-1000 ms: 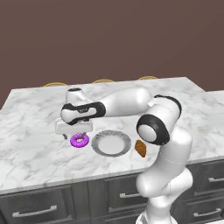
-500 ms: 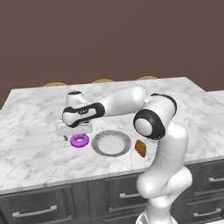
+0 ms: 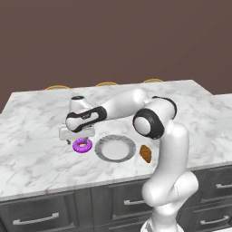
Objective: Place the pastries on the plates.
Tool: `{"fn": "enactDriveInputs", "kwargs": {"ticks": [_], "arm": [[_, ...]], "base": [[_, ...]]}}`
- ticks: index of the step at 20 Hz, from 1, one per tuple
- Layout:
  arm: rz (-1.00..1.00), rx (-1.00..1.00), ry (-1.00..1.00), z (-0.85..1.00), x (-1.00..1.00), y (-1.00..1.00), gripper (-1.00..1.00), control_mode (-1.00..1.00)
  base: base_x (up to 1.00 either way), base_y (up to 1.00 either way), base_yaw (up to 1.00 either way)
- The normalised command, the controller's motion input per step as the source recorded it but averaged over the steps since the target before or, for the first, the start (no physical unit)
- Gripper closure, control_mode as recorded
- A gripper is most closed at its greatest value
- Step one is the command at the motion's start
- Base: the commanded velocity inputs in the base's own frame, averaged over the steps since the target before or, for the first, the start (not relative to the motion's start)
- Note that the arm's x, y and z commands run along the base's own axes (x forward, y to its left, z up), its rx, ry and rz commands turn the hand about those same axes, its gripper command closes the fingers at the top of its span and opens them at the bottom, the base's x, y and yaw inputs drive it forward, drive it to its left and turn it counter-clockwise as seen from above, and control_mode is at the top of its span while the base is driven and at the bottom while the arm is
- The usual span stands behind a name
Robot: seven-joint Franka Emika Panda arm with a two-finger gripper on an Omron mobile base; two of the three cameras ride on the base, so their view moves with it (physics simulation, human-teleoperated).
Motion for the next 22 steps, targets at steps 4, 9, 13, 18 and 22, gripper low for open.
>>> {"fn": "enactDriveInputs", "kwargs": {"ticks": [4,9,13,18,22], "arm": [[0.04,0.00,0.00,-0.42,0.25,0.08,-1.00,-1.00],[0.02,0.00,0.00,-0.50,0.11,0.34,-1.00,-1.00],[0.01,0.00,0.00,-0.66,0.14,0.48,1.00,-1.00],[0.01,0.00,0.00,-0.38,-0.02,0.03,1.00,-1.00],[0.01,0.00,0.00,-0.02,-0.09,-0.13,1.00,-1.00]], "base": [[0.00,0.00,0.00],[0.00,0.00,0.00],[0.00,0.00,0.00],[0.00,0.00,0.00],[0.00,0.00,0.00]]}}
